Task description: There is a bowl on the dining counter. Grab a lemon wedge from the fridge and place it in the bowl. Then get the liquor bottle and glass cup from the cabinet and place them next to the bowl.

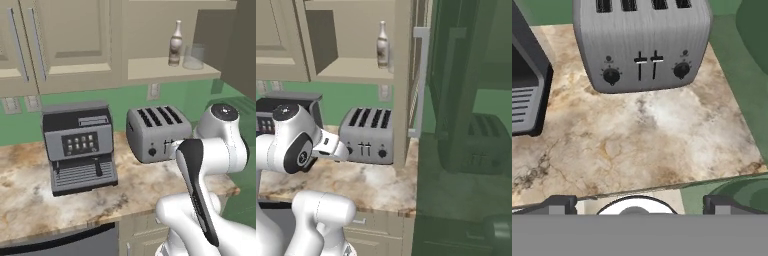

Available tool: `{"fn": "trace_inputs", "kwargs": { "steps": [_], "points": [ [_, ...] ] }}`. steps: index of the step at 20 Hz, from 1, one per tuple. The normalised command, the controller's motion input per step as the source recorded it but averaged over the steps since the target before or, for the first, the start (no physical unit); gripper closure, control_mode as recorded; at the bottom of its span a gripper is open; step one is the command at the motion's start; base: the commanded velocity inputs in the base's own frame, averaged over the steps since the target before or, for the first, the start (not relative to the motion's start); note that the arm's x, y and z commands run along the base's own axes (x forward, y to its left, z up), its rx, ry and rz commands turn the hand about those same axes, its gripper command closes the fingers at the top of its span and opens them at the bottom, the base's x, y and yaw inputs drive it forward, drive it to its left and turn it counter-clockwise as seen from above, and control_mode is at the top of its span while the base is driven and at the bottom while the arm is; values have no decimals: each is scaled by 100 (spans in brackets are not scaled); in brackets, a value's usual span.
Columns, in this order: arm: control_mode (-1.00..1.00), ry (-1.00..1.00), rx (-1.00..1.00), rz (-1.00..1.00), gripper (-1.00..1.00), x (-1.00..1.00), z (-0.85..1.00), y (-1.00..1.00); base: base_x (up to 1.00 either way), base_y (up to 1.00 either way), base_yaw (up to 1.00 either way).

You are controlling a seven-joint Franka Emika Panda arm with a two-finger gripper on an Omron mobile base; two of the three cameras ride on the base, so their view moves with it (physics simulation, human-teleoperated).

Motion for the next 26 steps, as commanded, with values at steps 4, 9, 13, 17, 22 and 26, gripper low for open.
{"fn": "trace_inputs", "kwargs": {
  "steps": [4, 9, 13, 17, 22, 26],
  "points": [
    [100, 0, 0, 0, -100, 0, 0, 0, 19, -2, 4],
    [100, 0, 0, 0, -100, 0, 0, 0, 66, 0, 0],
    [100, 0, 0, 0, -100, 0, 0, 0, 96, 0, 0],
    [-100, -3, 0, 0, -100, 32, 11, -1, 41, 0, 0],
    [-100, -28, 0, 1, -100, 30, 58, -4, 0, 0, 0],
    [-100, -27, 0, 1, -100, 25, 61, -7, 0, 0, 0]
  ]
}}
